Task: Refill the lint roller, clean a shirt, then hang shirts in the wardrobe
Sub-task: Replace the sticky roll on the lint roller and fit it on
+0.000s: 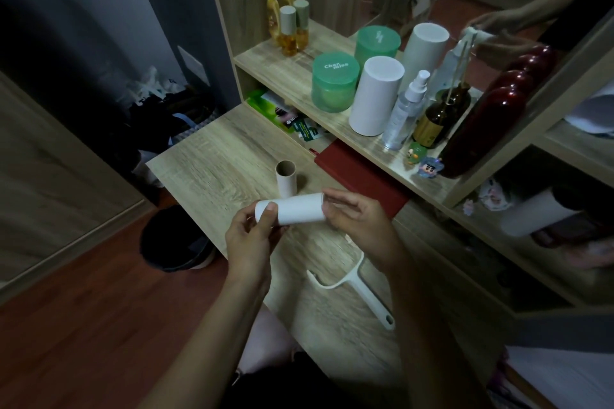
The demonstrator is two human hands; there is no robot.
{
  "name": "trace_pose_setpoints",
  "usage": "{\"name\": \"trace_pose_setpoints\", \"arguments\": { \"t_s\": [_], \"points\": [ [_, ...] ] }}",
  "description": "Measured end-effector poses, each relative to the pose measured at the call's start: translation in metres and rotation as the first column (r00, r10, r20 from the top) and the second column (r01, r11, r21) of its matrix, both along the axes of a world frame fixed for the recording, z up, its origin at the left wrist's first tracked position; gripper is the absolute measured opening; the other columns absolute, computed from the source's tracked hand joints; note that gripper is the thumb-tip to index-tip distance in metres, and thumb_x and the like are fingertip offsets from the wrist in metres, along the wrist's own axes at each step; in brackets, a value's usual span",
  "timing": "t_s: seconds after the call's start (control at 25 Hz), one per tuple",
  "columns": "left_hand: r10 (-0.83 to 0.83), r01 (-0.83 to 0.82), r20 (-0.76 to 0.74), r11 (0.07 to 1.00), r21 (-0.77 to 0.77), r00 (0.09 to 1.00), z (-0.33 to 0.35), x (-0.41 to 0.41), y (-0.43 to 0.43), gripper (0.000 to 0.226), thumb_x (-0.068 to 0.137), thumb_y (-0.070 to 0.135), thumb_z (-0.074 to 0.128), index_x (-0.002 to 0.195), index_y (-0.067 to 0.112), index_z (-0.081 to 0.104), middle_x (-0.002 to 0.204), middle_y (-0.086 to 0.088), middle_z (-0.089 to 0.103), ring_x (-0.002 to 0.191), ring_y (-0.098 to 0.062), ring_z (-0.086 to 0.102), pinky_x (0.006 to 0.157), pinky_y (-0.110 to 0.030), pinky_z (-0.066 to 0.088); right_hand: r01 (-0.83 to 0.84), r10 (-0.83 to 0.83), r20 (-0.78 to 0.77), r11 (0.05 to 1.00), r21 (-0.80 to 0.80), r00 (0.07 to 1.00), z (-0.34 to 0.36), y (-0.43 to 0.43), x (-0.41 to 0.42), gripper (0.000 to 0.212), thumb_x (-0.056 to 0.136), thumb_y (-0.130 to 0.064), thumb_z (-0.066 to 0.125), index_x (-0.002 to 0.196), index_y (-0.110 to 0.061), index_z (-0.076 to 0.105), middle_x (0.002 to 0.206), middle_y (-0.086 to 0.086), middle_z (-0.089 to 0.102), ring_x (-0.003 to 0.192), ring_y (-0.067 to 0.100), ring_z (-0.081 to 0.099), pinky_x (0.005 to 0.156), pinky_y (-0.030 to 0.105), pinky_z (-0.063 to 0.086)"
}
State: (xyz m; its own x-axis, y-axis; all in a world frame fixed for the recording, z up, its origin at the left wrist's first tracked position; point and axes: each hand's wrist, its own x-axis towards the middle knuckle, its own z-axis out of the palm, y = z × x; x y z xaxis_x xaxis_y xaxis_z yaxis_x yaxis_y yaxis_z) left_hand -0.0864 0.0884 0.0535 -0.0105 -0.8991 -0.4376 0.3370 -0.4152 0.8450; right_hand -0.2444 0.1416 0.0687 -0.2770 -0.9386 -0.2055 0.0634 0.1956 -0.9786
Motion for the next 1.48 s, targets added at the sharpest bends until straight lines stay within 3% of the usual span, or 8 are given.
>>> {"name": "trace_pose_setpoints", "arguments": {
  "t_s": [0.2, 0.48, 0.68, 0.88, 1.0, 1.16, 1.32, 1.48],
  "points": [
    [0.005, -0.005, -0.018, 1.000, -0.008, 1.000, 0.002, -0.002, 0.000, 0.024, 0.087, 0.009, 0.062, 0.110, 0.002, 0.057, 0.107, -0.015, 0.060, 0.098, -0.031, 0.063, 0.067, -0.022, 0.057, -0.004, 0.003, -0.018, 0.999, -0.046, 1.000, -0.002, -0.001, 0.000, 0.034, 0.082, -0.009, 0.068, 0.111, -0.027, 0.062, 0.108, -0.002, 0.068, 0.100, 0.010, 0.066, 0.084, 0.024, 0.054],
    [0.010, -0.011, -0.011, 1.000, -0.028, 1.000, 0.001, -0.003, 0.002, 0.021, 0.088, 0.009, 0.062, 0.107, 0.004, 0.057, 0.103, -0.014, 0.061, 0.095, -0.030, 0.064, 0.070, -0.023, 0.058, 0.044, -0.051, -0.111, 0.997, -0.061, 0.993, -0.002, -0.002, 0.001, 0.030, 0.082, -0.010, 0.068, 0.108, -0.023, 0.064, 0.106, -0.004, 0.068, 0.096, 0.006, 0.066, 0.075, 0.016, 0.053],
    [-0.046, 0.046, -0.002, 0.998, -0.039, 0.999, 0.006, 0.001, -0.003, 0.023, 0.087, 0.007, 0.062, 0.109, 0.003, 0.057, 0.096, -0.011, 0.064, 0.092, -0.032, 0.065, 0.074, -0.029, 0.059, -0.082, 0.076, -0.139, 0.996, -0.037, 0.987, -0.010, -0.002, -0.004, 0.037, 0.090, -0.015, 0.059, 0.126, -0.021, 0.056, 0.111, -0.013, 0.062, 0.102, -0.007, 0.061, 0.083, 0.014, 0.050],
    [-0.038, 0.038, -0.028, 0.999, -0.027, 0.999, 0.006, 0.002, -0.001, 0.020, 0.087, 0.006, 0.061, 0.106, 0.005, 0.056, 0.095, -0.011, 0.064, 0.095, -0.035, 0.064, 0.075, -0.030, 0.058, -0.124, 0.119, -0.131, 0.992, -0.029, 0.984, -0.014, -0.004, -0.007, 0.038, 0.092, -0.011, 0.055, 0.129, -0.019, 0.053, 0.116, -0.015, 0.059, 0.106, -0.008, 0.059, 0.089, 0.015, 0.048],
    [-0.049, 0.049, -0.019, 0.999, -0.008, 0.999, 0.007, 0.002, -0.003, 0.020, 0.087, 0.007, 0.062, 0.106, 0.005, 0.056, 0.099, -0.014, 0.063, 0.096, -0.037, 0.064, 0.073, -0.028, 0.058, -0.137, 0.122, -0.234, 0.990, -0.046, 0.965, -0.008, -0.004, -0.008, 0.038, 0.093, -0.015, 0.055, 0.130, -0.021, 0.052, 0.121, -0.014, 0.056, 0.105, -0.014, 0.056, 0.087, 0.010, 0.045],
    [-0.089, 0.091, -0.056, 0.995, 0.049, 0.995, 0.013, 0.001, -0.006, 0.014, 0.087, 0.010, 0.062, 0.100, 0.007, 0.057, 0.100, -0.018, 0.063, 0.084, -0.034, 0.066, 0.069, -0.026, 0.058, -0.138, 0.111, -0.233, 0.985, -0.106, 0.966, 0.002, -0.001, -0.006, 0.041, 0.085, -0.015, 0.066, 0.121, -0.030, 0.053, 0.112, -0.022, 0.056, 0.098, -0.009, 0.060, 0.084, 0.013, 0.050],
    [-0.154, 0.159, -0.066, 0.984, 0.075, 0.986, 0.021, 0.002, -0.010, 0.013, 0.088, 0.015, 0.062, 0.097, 0.007, 0.057, 0.091, -0.011, 0.062, 0.070, -0.027, 0.068, 0.068, -0.026, 0.059, -0.093, 0.061, -0.204, 0.984, -0.153, 0.977, 0.011, 0.002, -0.009, 0.044, 0.075, -0.011, 0.075, 0.102, -0.039, 0.056, 0.107, -0.011, 0.061, 0.092, 0.003, 0.065, 0.079, 0.018, 0.053],
    [-0.191, 0.194, -0.062, 0.980, 0.050, 0.980, 0.021, 0.005, -0.009, 0.010, 0.088, 0.014, 0.061, 0.092, 0.006, 0.056, 0.089, -0.012, 0.063, 0.065, -0.023, 0.070, 0.067, -0.024, 0.059, -0.135, 0.098, -0.233, 0.980, -0.149, 0.968, 0.016, 0.004, -0.013, 0.039, 0.073, -0.011, 0.077, 0.096, -0.034, 0.055, 0.103, -0.007, 0.062, 0.097, 0.012, 0.065, 0.076, 0.018, 0.054]
  ]
}}
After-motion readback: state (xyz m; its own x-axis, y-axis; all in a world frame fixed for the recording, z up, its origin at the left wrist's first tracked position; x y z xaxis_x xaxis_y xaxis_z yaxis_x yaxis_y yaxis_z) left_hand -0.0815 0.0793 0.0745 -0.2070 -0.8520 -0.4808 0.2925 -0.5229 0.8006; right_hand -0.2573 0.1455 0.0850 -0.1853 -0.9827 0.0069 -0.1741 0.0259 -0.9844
